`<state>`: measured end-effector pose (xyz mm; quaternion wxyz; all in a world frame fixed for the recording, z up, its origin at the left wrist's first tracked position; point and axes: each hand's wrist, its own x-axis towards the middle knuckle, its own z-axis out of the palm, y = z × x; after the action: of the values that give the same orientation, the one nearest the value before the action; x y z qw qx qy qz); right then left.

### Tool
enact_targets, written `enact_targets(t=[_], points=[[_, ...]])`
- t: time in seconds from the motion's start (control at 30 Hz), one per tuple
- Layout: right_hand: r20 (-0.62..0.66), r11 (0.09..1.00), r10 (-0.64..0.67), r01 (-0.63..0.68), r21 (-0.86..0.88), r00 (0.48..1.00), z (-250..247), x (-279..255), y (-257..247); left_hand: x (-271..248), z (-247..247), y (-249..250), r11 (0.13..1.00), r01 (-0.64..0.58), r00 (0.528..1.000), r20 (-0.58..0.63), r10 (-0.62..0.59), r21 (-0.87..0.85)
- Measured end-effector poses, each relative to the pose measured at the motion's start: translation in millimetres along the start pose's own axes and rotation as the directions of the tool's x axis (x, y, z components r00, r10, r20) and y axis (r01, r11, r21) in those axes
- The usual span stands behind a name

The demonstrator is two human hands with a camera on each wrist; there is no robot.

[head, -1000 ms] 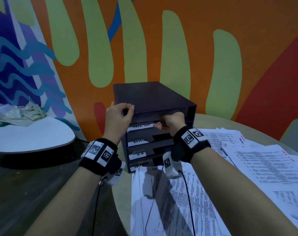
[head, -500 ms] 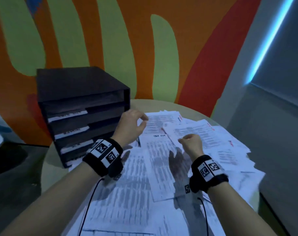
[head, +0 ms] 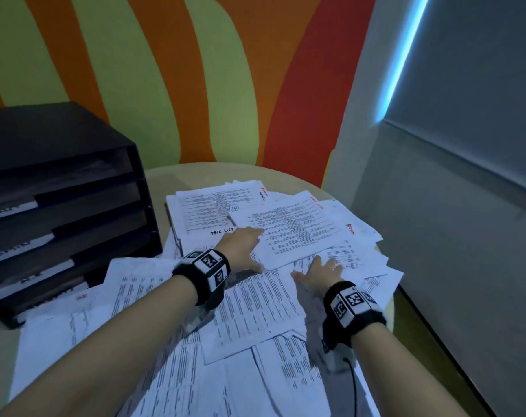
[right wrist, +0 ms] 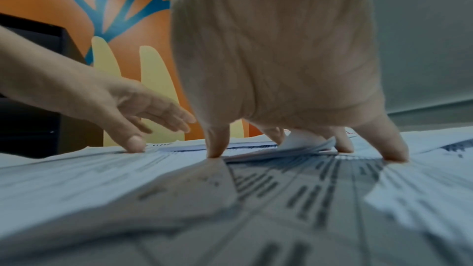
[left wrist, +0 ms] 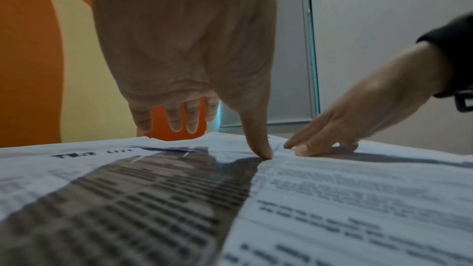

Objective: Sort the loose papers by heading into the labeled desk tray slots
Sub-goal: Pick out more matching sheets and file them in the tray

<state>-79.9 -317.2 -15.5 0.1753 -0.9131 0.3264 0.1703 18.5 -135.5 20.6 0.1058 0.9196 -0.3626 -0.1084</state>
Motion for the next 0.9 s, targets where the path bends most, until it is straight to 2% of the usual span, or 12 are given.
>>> enact_targets(t=[0.07, 0.17, 0.27, 0.5, 0.63, 0.7, 0.73, 0.8, 0.87, 0.9], points=[[0.004, 1.0, 0.009, -0.009, -0.012, 1.0, 1.3, -0.3, -0.3, 12.1, 7.2, 10.1, 0.991, -0.053, 0.996, 0.072, 0.044, 0.127], [0.014, 0.999, 0.01, -0.009, -0.044, 1.0, -0.5, -2.6, -1.4, 27.2, 17.0, 18.9, 0.987, -0.07, 0.989, 0.14, 0.049, 0.143], [0.019, 0.999, 0.001, -0.001, -0.049, 1.0, -2.0, -2.8, 0.8, 35.9, 21.2, 28.3, 0.975, -0.065, 0.994, 0.096, 0.046, 0.211], [0.032, 0.997, -0.06, 0.062, -0.045, 0.998, -5.1, 6.6, 10.4, 36.5, 15.8, 54.2, 0.97, 0.061, 0.996, 0.053, -0.076, 0.237], [0.039, 0.996, -0.077, 0.079, -0.045, 0.996, -6.2, 4.3, 14.5, 30.4, 7.0, 66.1, 0.917, 0.039, 0.993, 0.085, -0.079, 0.397], [0.059, 0.996, -0.093, 0.092, 0.018, 0.994, -11.3, 4.3, 15.0, 24.1, 3.0, 67.0, 0.901, 0.03, 0.992, 0.096, -0.079, 0.432], [0.056, 0.988, -0.105, 0.098, 0.117, 0.993, -17.0, 3.7, 15.4, 19.9, 1.4, 68.5, 0.901, 0.029, 0.993, 0.087, -0.073, 0.433], [0.008, 0.899, -0.103, 0.09, 0.428, 0.995, -31.4, -0.1, 17.6, 7.0, -3.0, 74.9, 0.907, 0.007, 0.996, 0.076, -0.043, 0.421], [-0.013, 0.681, -0.039, 0.036, 0.732, 0.999, -46.0, -9.4, 20.2, -6.4, -5.9, 84.6, 0.917, -0.027, 0.997, 0.071, -0.001, 0.398], [-0.004, 0.564, -0.019, 0.014, 0.826, 1.0, -50.8, -13.4, 22.5, -13.6, -7.3, 90.0, 0.922, -0.056, 0.997, 0.069, 0.032, 0.383]])
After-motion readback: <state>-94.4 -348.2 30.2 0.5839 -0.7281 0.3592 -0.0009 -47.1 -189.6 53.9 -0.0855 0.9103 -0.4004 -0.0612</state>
